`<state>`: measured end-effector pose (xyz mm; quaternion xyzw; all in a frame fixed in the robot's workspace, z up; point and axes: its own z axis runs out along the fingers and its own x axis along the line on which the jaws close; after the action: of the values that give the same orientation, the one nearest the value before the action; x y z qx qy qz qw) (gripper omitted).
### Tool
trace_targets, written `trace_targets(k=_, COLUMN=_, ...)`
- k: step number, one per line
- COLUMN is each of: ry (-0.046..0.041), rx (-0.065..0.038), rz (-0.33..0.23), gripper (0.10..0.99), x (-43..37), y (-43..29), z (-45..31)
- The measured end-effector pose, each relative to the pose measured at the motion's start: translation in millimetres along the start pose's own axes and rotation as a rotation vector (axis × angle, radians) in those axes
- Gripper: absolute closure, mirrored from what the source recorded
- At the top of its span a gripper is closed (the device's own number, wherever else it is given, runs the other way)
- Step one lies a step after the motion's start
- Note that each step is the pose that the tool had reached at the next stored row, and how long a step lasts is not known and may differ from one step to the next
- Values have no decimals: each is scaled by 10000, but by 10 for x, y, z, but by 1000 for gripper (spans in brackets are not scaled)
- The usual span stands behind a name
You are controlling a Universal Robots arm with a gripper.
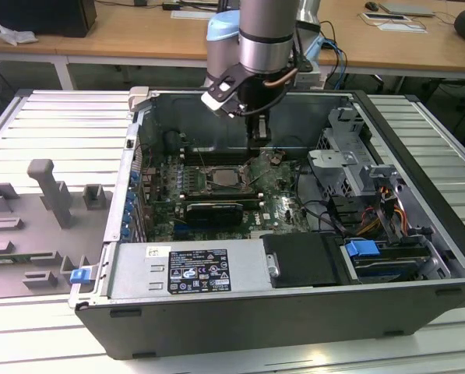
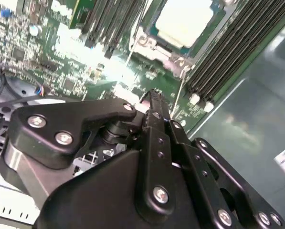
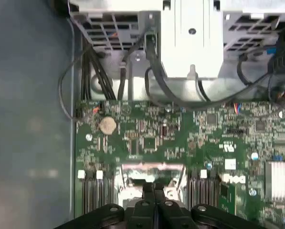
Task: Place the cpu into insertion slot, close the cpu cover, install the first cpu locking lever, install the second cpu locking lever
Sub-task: 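Close the cpu cover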
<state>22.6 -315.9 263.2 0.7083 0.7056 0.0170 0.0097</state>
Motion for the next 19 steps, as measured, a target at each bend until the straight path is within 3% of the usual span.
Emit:
trace_targets(k=1, ry=-2, rx=21, rz=-1, gripper=980, x=2, y=198, z=7)
trace_targets(k=2, ry=0, rx=36, rz=-2, gripper=980, x=3, y=339, z=16)
trace_targets(k=4, ry=-2, rx=77, rz=-1, gripper=980, x=3, y=386, z=57)
trace_targets(k=9, ry=3, rx=132, rz=-1, gripper=980, x=2, y=389, z=149)
trace_targets(k=19, ry=1, rx=148, rz=-3, gripper=980, x=2, y=304, z=152)
